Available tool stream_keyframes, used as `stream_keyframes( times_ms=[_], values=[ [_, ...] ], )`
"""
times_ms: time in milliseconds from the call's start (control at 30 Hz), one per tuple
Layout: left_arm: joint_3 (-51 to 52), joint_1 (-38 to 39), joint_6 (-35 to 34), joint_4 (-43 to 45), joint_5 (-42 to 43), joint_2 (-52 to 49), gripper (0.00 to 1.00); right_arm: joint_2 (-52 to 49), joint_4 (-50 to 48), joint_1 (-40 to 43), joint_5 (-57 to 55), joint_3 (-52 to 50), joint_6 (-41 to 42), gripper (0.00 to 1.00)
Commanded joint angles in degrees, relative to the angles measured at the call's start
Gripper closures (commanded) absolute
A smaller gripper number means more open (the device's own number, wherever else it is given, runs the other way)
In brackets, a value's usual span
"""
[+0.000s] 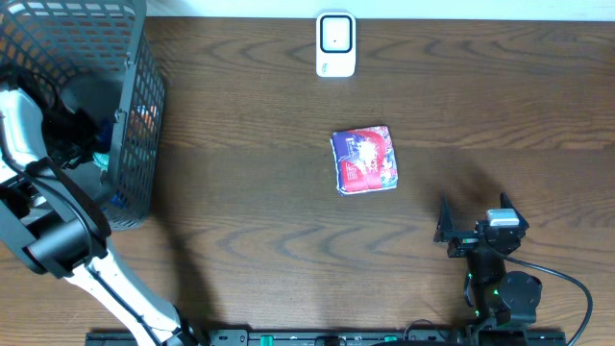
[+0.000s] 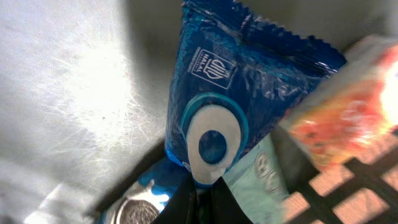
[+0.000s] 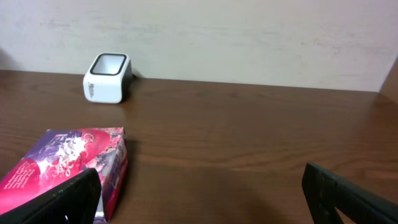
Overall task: Scan the item barcode
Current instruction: 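Grasp the blue Oreo packet in the basket with the left gripper, then lift the Oreo packet out and place it left of the box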
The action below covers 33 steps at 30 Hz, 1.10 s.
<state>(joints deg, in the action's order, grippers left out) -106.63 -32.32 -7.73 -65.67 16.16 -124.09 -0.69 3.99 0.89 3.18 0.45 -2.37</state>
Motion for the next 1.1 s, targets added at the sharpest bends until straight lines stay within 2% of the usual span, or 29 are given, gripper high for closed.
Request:
stream_keyframes(
  times_ms=[0, 133, 267, 400, 567, 1067],
  values=[
    [-3.72, -0.50, -1.25, 0.50, 0.04, 9.44, 0.92, 0.31, 0.11, -0.96, 0.33, -0.13, -0.26, 0.01],
    [-3.72, -0.50, -4.04, 3.17, 0.07, 18.47, 0.93, 0.31, 0.11, -0.96, 0.33, -0.13, -0.26, 0.01],
    [-3.72, -0.37, -4.04, 5.01, 0.33, 26.01, 0.93, 0.31, 0.11, -0.96, 0.33, -0.13, -0.26, 0.01],
    [-3.72, -0.37, -4.04, 5.95, 4.74, 31.17, 0.93, 0.31, 0.13, -0.96, 0.33, -0.13, -0.26, 0.01],
    [-3.72, -0.37, -4.04, 7.67, 11.72, 34.47, 0.93, 0.31, 0.13, -0.96, 0.33, -0.13, -0.26, 0.01],
    [-3.72, -0.37, -4.37, 9.73, 11.93, 36.74, 0.93, 0.31, 0.11, -0.96, 0.33, -0.13, -0.26, 0.01]
  ],
)
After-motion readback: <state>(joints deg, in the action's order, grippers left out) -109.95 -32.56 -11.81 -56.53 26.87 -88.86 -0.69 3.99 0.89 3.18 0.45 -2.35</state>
